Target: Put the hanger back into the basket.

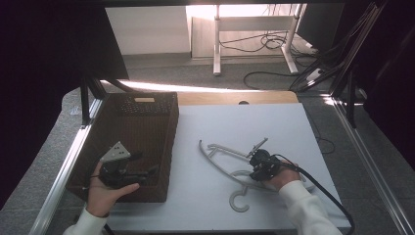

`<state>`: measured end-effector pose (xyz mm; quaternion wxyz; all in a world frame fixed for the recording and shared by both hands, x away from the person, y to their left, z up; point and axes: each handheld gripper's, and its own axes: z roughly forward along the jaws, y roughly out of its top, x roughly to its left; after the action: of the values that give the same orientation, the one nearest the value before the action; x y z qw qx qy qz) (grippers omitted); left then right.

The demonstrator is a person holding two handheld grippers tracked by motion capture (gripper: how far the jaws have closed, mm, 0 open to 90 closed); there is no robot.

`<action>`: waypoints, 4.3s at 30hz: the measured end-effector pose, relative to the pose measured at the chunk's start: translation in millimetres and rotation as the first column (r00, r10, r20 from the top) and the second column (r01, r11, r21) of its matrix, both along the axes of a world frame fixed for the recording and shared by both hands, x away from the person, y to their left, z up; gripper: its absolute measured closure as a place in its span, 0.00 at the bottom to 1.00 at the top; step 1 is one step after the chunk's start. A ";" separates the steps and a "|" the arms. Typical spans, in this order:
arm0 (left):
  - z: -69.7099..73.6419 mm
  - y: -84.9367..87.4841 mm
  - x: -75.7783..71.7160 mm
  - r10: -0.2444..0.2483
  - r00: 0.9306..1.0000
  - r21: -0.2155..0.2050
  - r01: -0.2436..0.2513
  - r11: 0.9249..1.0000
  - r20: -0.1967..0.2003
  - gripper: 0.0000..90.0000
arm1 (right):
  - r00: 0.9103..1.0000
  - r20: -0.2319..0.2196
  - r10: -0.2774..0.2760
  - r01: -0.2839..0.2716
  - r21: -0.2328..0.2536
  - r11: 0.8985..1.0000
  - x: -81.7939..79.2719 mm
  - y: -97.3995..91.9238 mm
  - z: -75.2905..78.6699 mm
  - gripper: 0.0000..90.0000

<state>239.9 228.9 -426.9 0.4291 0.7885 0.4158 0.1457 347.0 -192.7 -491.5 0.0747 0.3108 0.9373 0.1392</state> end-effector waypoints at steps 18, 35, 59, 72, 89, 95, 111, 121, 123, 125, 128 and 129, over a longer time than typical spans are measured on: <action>1.9 2.2 -0.6 0.012 1.000 -0.006 -0.012 1.000 0.010 0.25 | 1.000 0.021 -0.012 0.012 0.032 0.999 2.3 -2.1 11.9 0.90; 0.1 0.4 0.5 0.014 1.000 -0.003 -0.014 1.000 0.007 0.26 | 0.997 0.076 -0.025 0.007 0.225 0.974 10.0 -8.3 64.2 0.90; 41.6 -105.0 38.1 -0.358 0.932 0.186 0.342 0.921 0.062 0.35 | 0.986 0.037 0.161 -0.165 0.266 0.950 0.0 -1.7 88.6 0.90; 24.0 -164.5 69.2 -0.553 0.826 0.313 0.556 0.770 -0.106 0.44 | 0.973 0.027 0.229 -0.228 0.251 0.941 -4.1 2.8 85.5 0.91; 10.3 -199.5 68.6 -0.668 0.697 0.421 0.705 0.571 -0.260 0.77 | 0.940 0.042 0.339 -0.340 0.224 0.913 -13.3 7.7 88.2 0.91; 6.7 -202.4 68.8 -0.653 0.712 0.456 0.686 0.568 -0.257 0.75 | 0.936 0.035 0.350 -0.349 0.221 0.911 -11.3 8.2 87.2 0.91; 5.5 -206.2 64.1 -0.703 0.663 0.445 0.727 0.523 -0.258 0.86 | 0.944 0.044 0.326 -0.327 0.235 0.916 -8.0 5.9 82.9 0.82; 14.2 -200.1 71.6 -0.641 0.742 0.389 0.659 0.643 -0.197 0.87 | 0.964 0.246 0.104 -0.179 0.306 0.935 -12.1 -16.6 110.2 0.45; 16.5 -198.1 73.7 -0.630 0.753 0.376 0.649 0.661 -0.190 0.87 | 0.960 0.276 0.049 -0.149 0.354 0.923 -15.5 -25.7 120.8 0.43; 17.9 -196.9 74.6 -0.625 0.759 0.365 0.643 0.673 -0.185 0.87 | 0.956 0.293 0.031 -0.144 0.374 0.916 -17.9 -30.2 125.9 0.42; 23.6 -193.3 78.0 -0.606 0.775 0.335 0.627 0.703 -0.178 0.88 | 0.944 0.330 -0.002 -0.143 0.415 0.899 -30.0 -41.4 137.2 0.40; 25.5 -192.6 79.6 -0.599 0.781 0.325 0.622 0.713 -0.179 0.88 | 0.940 0.341 -0.007 -0.153 0.440 0.885 -40.1 -48.3 140.8 0.40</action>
<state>319.5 36.3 -401.3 0.2856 0.9508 0.1103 0.0468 307.0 -241.0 -350.7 0.1511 0.2554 0.8623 0.4103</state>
